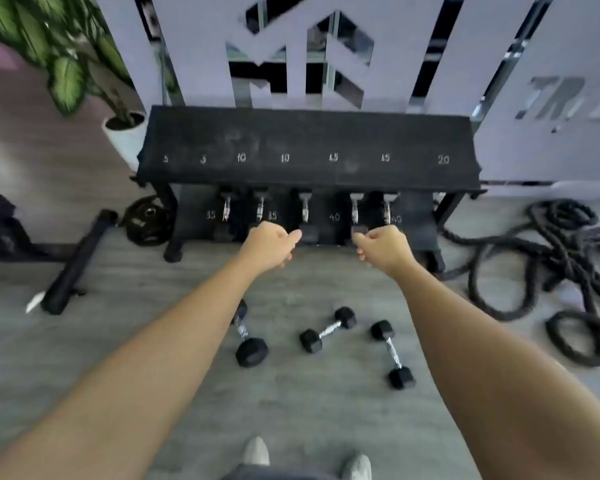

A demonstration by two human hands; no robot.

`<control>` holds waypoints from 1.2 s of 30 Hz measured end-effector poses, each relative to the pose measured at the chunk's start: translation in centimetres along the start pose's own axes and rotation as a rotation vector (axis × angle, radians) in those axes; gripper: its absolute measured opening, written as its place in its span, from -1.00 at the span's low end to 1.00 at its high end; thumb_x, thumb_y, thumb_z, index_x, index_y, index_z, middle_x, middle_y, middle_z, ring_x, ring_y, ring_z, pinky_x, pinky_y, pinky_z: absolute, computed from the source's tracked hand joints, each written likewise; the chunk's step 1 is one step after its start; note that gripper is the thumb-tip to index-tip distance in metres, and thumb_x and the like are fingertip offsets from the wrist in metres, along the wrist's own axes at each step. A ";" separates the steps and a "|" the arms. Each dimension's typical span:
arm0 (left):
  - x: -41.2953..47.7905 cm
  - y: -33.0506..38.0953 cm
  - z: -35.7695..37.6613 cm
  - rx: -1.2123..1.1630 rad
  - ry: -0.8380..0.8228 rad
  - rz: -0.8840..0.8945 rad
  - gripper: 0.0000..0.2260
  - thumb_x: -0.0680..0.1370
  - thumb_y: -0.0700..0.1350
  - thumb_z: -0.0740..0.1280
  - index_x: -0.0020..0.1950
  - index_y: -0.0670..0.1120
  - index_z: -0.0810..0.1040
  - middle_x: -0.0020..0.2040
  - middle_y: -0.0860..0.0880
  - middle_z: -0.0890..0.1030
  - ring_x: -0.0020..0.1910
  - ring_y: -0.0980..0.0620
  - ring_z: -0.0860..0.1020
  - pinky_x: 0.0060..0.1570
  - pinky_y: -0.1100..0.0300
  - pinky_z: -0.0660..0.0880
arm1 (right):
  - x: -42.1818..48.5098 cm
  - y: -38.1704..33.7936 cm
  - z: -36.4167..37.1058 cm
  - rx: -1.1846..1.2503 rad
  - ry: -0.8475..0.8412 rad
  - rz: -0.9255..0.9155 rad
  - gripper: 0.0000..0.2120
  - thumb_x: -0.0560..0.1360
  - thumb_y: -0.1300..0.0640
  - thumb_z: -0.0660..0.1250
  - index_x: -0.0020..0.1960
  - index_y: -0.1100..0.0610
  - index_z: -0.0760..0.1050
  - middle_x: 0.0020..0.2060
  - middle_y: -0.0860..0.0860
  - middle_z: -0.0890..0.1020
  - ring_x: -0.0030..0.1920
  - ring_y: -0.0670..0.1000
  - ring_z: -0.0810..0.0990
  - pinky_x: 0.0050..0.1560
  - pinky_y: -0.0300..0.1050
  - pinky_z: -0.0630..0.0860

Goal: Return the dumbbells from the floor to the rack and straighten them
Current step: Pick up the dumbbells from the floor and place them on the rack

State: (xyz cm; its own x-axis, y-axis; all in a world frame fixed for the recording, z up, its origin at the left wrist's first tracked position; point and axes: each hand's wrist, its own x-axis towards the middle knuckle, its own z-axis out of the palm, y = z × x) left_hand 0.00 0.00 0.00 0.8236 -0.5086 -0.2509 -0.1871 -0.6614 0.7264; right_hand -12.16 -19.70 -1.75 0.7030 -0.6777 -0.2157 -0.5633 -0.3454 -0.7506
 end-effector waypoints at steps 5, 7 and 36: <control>0.5 -0.1 2.8 -0.054 -0.021 -0.091 -0.67 0.59 0.04 0.27 -0.24 -0.14 0.61 -0.33 -0.08 0.69 -0.47 0.03 0.59 -0.37 0.26 0.48 | 0.5 3.3 0.6 0.085 -0.015 0.092 -0.64 0.40 -0.01 0.30 -0.51 0.13 0.54 -0.63 -0.08 0.57 -0.44 0.01 0.55 -0.26 0.03 0.62; 0.9 -0.1 4.8 -0.039 -0.048 -0.117 -0.69 0.58 0.03 0.25 -0.23 -0.13 0.60 -0.34 -0.04 0.68 -0.50 0.05 0.58 -0.42 0.30 0.48 | 0.6 4.4 0.7 0.110 -0.019 0.109 -0.68 0.38 0.01 0.28 -0.48 0.13 0.55 -0.60 -0.07 0.58 -0.46 -0.01 0.53 -0.33 -0.06 0.56; 17.9 4.9 50.0 0.685 -0.820 0.159 -0.79 0.53 0.08 0.34 -0.10 -0.05 0.61 -0.21 -0.02 0.64 -0.18 -0.07 0.59 -0.20 0.16 0.49 | 9.8 46.9 -1.9 0.977 0.568 0.891 -0.88 0.56 0.13 0.30 -0.15 0.09 0.54 -0.31 0.03 0.60 -0.39 -0.02 0.47 -0.34 -0.18 0.43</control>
State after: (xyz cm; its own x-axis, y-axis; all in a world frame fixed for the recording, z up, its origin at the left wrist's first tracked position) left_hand -12.99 -39.90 -32.92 0.2013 -0.6614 -0.7225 -0.7298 -0.5933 0.3398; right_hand -32.52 -43.72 -37.86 -0.1146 -0.6699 -0.7335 -0.0334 0.7406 -0.6712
